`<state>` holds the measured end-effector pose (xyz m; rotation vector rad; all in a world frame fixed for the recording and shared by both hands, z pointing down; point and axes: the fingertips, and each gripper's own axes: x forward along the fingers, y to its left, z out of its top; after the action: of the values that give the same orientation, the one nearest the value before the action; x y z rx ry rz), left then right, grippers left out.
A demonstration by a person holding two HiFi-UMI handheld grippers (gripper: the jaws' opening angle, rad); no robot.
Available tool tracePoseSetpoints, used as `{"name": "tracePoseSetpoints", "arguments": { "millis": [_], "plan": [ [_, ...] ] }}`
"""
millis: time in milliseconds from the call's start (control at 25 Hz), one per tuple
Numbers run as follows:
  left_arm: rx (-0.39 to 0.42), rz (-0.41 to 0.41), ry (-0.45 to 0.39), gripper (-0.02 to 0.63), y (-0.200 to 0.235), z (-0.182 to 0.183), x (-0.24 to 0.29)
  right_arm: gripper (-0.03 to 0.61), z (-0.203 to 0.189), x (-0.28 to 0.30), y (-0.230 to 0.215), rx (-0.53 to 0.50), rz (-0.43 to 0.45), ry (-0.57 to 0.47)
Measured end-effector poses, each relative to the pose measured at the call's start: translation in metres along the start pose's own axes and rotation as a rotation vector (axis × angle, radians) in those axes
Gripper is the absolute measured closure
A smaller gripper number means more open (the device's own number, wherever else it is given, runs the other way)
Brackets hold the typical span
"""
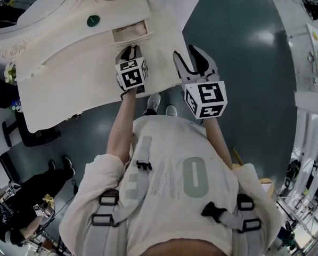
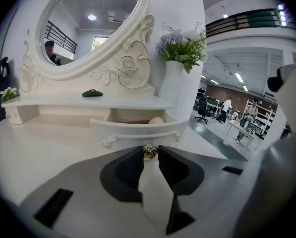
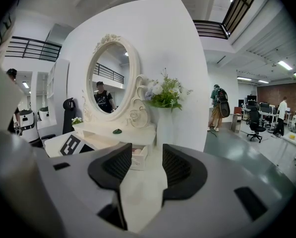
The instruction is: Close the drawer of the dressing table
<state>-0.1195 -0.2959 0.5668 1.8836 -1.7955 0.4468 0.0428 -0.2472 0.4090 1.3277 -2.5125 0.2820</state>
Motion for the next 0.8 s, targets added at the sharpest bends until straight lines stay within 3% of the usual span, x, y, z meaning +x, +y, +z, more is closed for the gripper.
{"name": "tracePoseSetpoints", "arguments": {
  "millis": [520,800],
  "plan": [
    [0.014,0.002,-0.001,0.511,0.006,0.006,0.0,0.39,-0.004,0.003,0.004,0.005,0.014,0.004],
    [-0.05,-0.035,-0.044,0.511,0.005,0.017,-0.001,0.397,-0.003,0.004,0.009,-0.001,0.024,0.005]
  ]
}}
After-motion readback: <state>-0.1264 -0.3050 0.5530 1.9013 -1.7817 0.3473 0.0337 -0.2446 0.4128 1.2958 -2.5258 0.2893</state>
